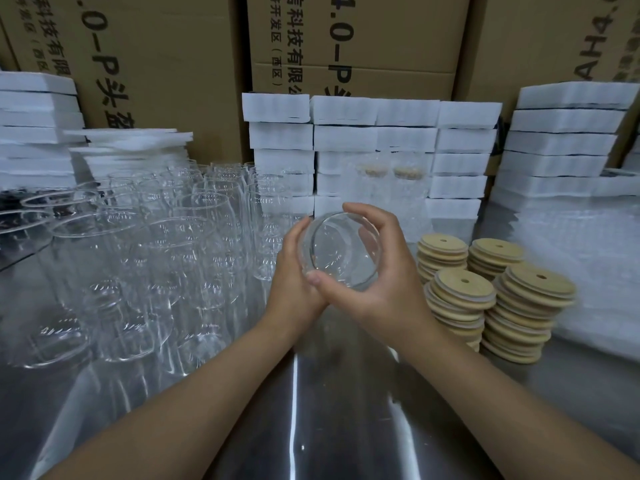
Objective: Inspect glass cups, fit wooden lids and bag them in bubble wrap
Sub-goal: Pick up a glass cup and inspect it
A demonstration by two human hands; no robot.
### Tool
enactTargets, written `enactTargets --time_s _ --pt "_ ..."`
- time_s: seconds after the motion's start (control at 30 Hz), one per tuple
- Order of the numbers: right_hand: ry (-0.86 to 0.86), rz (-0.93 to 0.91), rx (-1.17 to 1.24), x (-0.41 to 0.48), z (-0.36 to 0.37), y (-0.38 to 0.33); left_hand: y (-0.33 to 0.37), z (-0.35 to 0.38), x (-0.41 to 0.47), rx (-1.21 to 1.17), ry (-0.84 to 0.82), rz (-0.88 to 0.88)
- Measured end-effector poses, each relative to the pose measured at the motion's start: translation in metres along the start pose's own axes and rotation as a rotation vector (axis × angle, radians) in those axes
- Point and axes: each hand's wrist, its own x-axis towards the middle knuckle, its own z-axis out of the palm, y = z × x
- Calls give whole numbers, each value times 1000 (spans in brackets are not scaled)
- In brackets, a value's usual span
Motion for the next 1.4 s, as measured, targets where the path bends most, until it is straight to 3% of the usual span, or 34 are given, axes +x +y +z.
enactTargets --time_s 0.33,0.53,0.93,1.23,1.4 --pt "218 175 214 2 4 2 -1 6 -2 93 21 53" --pt "281 177 299 7 2 2 -6 4 -1 57 -23 42" --pt "195 119 343 4 2 3 1 11 -4 -108 -29 -66" --pt "64 93 323 1 1 10 7 11 -7 6 -22 -131" --pt "38 61 169 -1 3 11 8 8 -7 101 -6 -111"
